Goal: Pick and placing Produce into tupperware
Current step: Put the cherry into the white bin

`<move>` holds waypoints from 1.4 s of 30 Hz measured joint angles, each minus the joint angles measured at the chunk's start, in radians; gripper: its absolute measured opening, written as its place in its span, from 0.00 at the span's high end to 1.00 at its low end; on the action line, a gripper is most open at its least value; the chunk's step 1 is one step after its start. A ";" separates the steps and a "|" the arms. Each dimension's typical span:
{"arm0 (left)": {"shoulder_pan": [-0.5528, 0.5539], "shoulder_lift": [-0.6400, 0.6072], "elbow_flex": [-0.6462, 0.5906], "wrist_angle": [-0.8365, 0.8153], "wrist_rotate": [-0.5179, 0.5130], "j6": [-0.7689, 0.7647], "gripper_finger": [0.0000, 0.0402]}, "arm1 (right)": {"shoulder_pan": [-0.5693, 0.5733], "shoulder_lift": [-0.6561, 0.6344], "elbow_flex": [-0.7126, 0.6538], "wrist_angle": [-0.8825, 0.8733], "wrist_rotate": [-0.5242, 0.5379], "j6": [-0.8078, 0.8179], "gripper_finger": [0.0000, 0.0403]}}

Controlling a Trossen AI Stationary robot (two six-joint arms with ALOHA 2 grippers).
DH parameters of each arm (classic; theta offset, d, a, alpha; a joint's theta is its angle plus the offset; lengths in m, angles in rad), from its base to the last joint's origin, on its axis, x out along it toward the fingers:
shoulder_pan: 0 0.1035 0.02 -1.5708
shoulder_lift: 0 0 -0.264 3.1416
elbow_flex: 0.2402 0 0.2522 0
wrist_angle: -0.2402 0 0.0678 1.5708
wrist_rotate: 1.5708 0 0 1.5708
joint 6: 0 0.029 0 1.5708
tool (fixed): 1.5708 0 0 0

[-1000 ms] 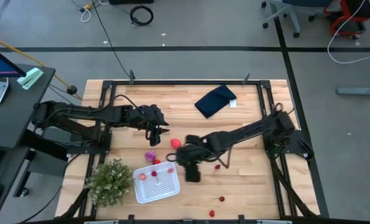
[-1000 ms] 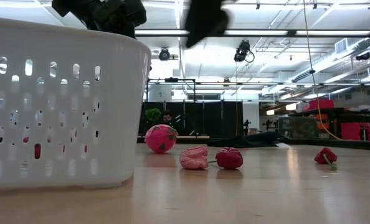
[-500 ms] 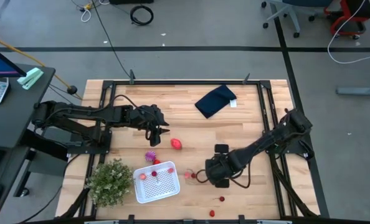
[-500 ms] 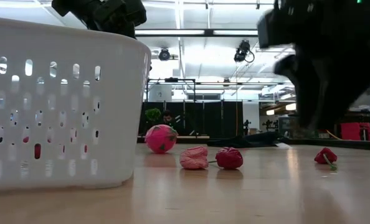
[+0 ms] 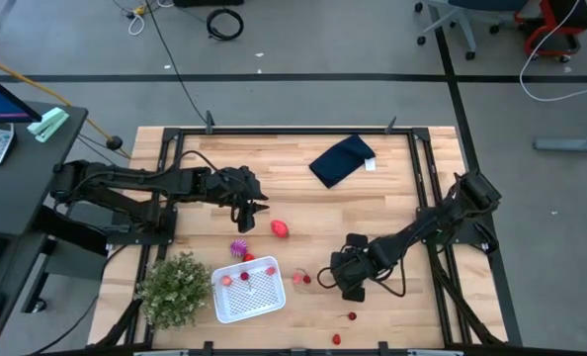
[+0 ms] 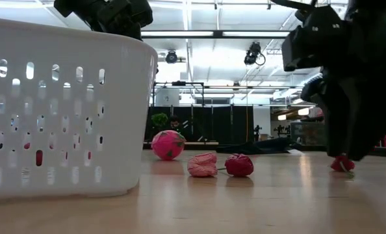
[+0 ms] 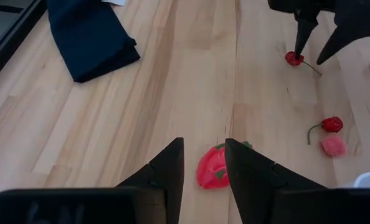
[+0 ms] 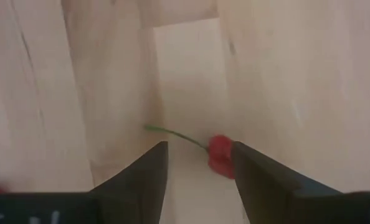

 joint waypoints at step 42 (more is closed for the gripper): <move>0.027 0.000 0.000 0.069 -0.017 0.027 0.74 | -0.158 -0.060 0.072 0.725 0.194 -0.486 0.88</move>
